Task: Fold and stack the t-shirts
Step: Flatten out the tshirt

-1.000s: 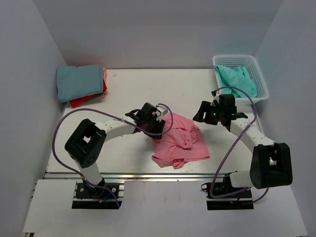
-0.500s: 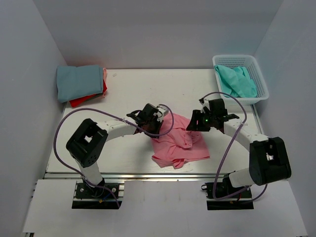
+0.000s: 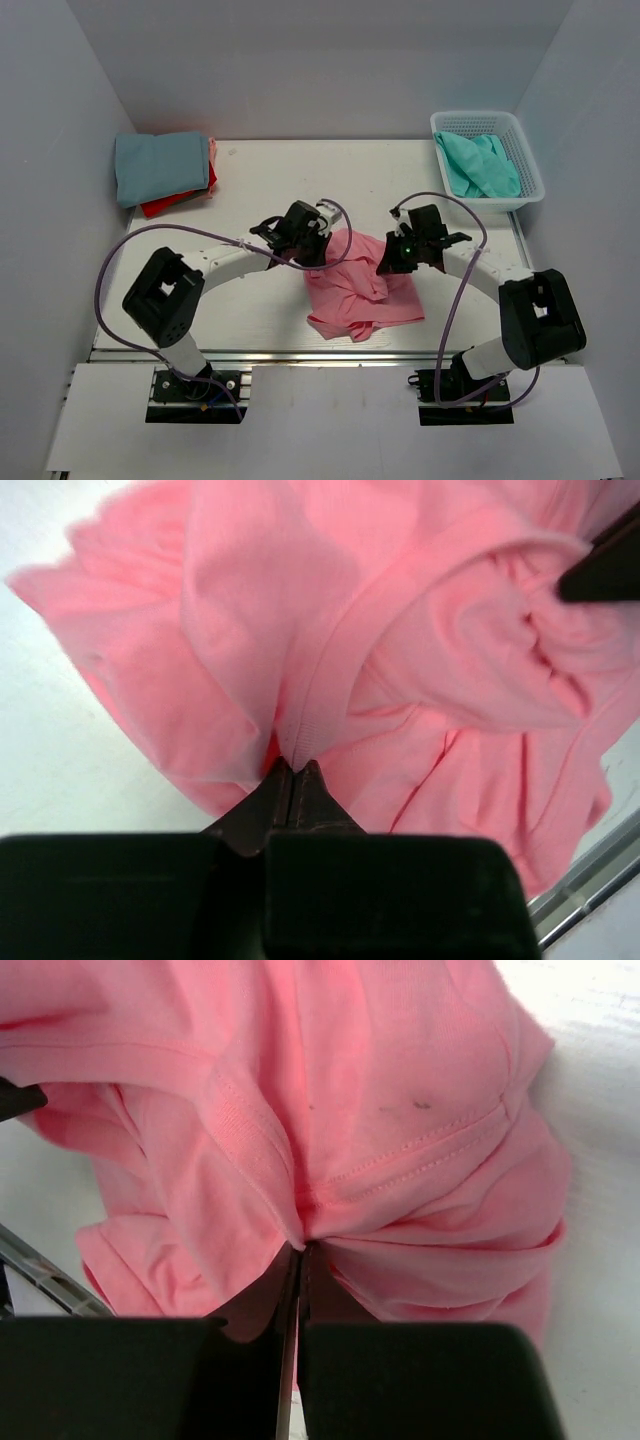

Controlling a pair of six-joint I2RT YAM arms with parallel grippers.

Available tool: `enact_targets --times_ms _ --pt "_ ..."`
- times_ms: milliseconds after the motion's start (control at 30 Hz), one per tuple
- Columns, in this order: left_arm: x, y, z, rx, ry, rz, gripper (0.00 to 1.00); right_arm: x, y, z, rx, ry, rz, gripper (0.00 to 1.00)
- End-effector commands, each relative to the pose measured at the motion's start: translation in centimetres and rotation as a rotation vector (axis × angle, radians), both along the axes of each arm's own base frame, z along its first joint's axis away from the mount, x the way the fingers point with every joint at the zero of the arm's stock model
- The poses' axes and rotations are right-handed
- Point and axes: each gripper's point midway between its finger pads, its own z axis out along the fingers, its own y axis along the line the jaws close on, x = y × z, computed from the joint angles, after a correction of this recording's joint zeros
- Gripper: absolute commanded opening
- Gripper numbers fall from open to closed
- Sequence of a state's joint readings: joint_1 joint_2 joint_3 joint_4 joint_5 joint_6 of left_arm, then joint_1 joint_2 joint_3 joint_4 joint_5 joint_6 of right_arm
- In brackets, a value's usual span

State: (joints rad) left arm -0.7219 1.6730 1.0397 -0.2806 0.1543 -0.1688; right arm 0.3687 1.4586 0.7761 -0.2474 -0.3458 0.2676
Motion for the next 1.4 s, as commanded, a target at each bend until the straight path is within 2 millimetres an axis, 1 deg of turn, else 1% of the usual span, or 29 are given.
enact_targets --times_ms 0,133,200,233,267,300,333,367,400,467,500,533,600,633,667,700,733,800,833,933,967,1000,1033,1100,1133,1167,1200,1233,1367 --pt "3.6 -1.5 7.5 -0.109 -0.187 0.076 0.0 4.0 1.2 5.4 0.072 -0.207 -0.05 0.0" --pt "6.4 -0.6 13.6 -0.151 -0.341 0.18 0.0 7.2 1.6 13.6 0.135 -0.483 -0.084 0.0" --pt "7.8 0.1 17.7 -0.168 -0.445 0.237 0.0 8.3 0.7 18.7 0.159 -0.635 -0.135 0.0" --pt "8.2 0.5 19.2 -0.171 -0.484 0.257 0.0 8.4 0.4 22.0 0.179 -0.717 -0.152 0.0" --pt "9.5 1.4 21.6 -0.169 -0.547 0.317 0.0 8.8 0.0 23.3 0.172 -0.755 -0.174 0.0" --pt "9.8 2.1 23.6 -0.169 -0.598 0.34 0.0 9.1 -0.1 26.8 0.195 -0.827 -0.188 0.0" --pt "10.0 2.7 25.5 -0.175 -0.641 0.363 0.0 9.1 -0.4 28.4 0.196 -0.869 -0.191 0.0" --pt "10.4 3.4 28.6 -0.199 -0.707 0.404 0.0 9.1 -0.7 29.8 0.189 -0.909 -0.192 0.0" --pt "10.7 3.9 29.7 -0.179 -0.746 0.411 0.0 9.2 -1.0 33.2 0.202 -0.97 -0.21 0.0" --pt "10.6 5.5 35.0 -0.23 -0.863 0.475 0.0 9.4 -1.5 34.5 0.172 -1.001 -0.22 0.0" --pt "10.6 5.8 36.3 -0.235 -0.896 0.486 0.0 9.2 -1.7 37.3 0.186 -1.054 -0.221 0.0" --pt "10.3 6.5 39.2 -0.261 -0.959 0.5 0.0 9.0 -1.9 39.9 0.198 -1.106 -0.224 0.0" --pt "9.8 7.4 42.1 -0.261 -1.031 0.502 0.0 8.4 -1.7 44.4 0.209 -1.206 -0.182 0.0" --pt "9.1 7.8 44.8 -0.294 -1.072 0.515 0.0 7.6 -1.8 47.3 0.236 -1.257 -0.18 0.0" --pt "8.8 8.2 46.0 -0.3 -1.097 0.516 0.0 8.3 -1.4 47.1 0.212 -1.247 -0.154 0.0" --pt "8.5 8.5 47.4 -0.313 -1.126 0.52 0.0 8.0 -1.1 48.1 0.214 -1.277 -0.114 0.0" --pt "7.9 9.0 49.4 -0.336 -1.162 0.519 0.0 6.6 -1.5 52.1 0.249 -1.361 -0.119 0.0" --pt "7.3 9.2 51.1 -0.351 -1.198 0.502 0.0 7.0 -1.0 53.0 0.237 -1.372 -0.089 0.0" --pt "6.3 9.9 53.0 -0.373 -1.235 0.502 0.0 5.7 -1.4 56.1 0.263 -1.432 -0.094 0.0" --pt "4.5 10.3 56.1 -0.434 -1.294 0.457 0.0 3.4 -1.6 60.1 0.308 -1.549 -0.064 0.0" --pt "3.8 10.7 57.0 -0.436 -1.321 0.444 0.0 2.9 -1.8 60.7 0.307 -1.576 -0.061 0.0" --pt "2.7 11.1 58.4 -0.471 -1.347 0.425 0.0 1.5 -1.9 61.5 0.325 -1.609 -0.043 0.0" --pt "2.5 11.3 58.7 -0.464 -1.355 0.424 0.0 0.9 -2.2 62.5 0.341 -1.65 -0.048 0.0" --pt "0.4 12.5 60.8 -0.496 -1.403 0.407 0.0 -1.3 -2.7 63.7 0.357 -1.704 -0.028 0.0" --pt "0.0 12.7 61.1 -0.506 -1.411 0.4 0.0 -2.1 -2.8 64.7 0.375 -1.757 -0.026 0.0" --pt "-0.7 13.4 61.9 -0.513 -1.432 0.405 0.0 -1.9 -2.6 63.7 0.371 -1.738 -0.011 0.0" --pt "-1.9 14.2 62.9 -0.531 -1.459 0.399 0.0 -3.6 -3.2 64.7 0.392 -1.784 -0.017 0.0" --pt "-2.3 14.5 63.2 -0.537 -1.465 0.402 0.0 -4.0 -3.4 65.1 0.393 -1.803 -0.026 0.0" --pt "-5.3 14.6 64.7 -0.582 -1.512 0.29 0.0 -6.2 -4.3 66.5 0.412 -1.859 -0.037 0.0"
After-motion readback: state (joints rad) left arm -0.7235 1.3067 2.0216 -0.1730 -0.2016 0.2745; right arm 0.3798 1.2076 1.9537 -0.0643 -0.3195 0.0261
